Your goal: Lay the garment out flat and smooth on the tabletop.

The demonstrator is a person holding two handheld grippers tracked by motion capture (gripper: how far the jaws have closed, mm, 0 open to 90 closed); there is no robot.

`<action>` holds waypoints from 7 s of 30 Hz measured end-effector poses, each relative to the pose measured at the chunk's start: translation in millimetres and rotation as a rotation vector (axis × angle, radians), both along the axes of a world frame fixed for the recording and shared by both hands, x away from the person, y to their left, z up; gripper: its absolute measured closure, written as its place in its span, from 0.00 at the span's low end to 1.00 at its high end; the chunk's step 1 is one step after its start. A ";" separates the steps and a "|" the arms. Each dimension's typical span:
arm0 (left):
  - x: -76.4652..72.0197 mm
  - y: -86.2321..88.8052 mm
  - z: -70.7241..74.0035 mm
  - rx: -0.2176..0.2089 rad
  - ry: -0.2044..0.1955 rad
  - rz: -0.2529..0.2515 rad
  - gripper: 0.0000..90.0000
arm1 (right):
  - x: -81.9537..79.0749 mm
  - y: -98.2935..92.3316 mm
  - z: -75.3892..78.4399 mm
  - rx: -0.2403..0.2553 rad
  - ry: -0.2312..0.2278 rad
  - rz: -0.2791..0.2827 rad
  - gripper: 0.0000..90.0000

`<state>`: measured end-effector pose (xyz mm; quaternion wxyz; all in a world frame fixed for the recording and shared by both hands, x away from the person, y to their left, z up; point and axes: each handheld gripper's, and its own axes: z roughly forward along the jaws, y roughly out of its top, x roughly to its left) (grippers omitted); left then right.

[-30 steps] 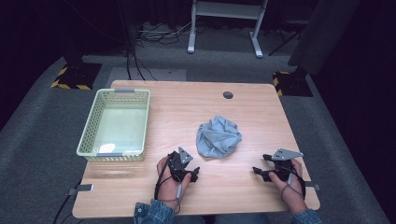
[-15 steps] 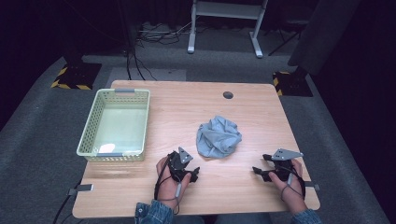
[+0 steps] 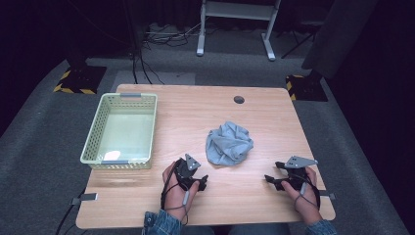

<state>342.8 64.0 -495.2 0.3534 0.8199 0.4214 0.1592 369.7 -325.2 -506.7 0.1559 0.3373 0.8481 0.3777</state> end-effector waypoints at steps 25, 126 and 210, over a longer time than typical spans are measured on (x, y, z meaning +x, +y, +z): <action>7.4 -8.0 41.2 0.023 -0.098 -0.027 0.23 | -0.6 0.4 -0.1 -0.002 -0.001 0.023 0.26; 85.5 -27.3 -10.7 0.010 -0.029 -0.065 0.26 | 8.4 3.5 35.9 0.016 -0.057 -0.003 0.32; 87.7 -27.9 -10.6 0.009 -0.027 -0.065 0.25 | 49.7 39.5 62.4 -0.113 -0.074 0.111 0.98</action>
